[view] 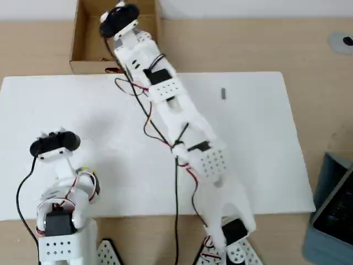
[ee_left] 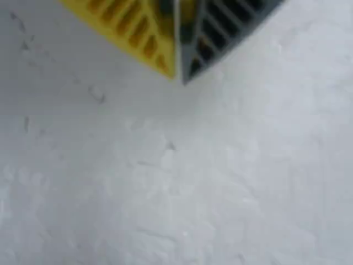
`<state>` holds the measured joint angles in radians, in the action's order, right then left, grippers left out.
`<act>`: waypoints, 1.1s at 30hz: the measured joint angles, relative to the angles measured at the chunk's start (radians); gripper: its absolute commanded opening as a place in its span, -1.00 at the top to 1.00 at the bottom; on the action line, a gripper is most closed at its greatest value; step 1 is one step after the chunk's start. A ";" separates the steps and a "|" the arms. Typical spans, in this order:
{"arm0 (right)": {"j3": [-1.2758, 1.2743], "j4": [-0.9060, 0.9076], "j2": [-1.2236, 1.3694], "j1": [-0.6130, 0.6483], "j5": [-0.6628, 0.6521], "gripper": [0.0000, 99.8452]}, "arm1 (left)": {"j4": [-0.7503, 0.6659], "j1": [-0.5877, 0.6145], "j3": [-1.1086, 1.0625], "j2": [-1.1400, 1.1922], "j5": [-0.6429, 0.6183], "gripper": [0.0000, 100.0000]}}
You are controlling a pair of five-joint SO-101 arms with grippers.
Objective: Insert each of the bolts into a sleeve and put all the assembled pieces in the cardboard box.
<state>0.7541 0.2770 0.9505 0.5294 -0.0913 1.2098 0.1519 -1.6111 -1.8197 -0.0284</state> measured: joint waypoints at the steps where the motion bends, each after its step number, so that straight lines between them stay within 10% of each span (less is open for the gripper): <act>1: 0.029 0.015 0.026 0.000 -0.006 0.98 | 0.000 0.000 0.000 0.000 0.000 1.00; 12: 0.313 0.086 0.284 0.000 -0.068 0.66 | 0.000 0.000 0.000 0.000 0.000 1.00; 33: 0.689 0.425 0.315 0.000 -0.068 0.67 | 0.000 0.000 0.000 0.000 0.000 1.00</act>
<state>1.4431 0.7020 1.2651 0.5294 -0.1588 1.2098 0.1519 -1.6111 -1.8197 -0.0284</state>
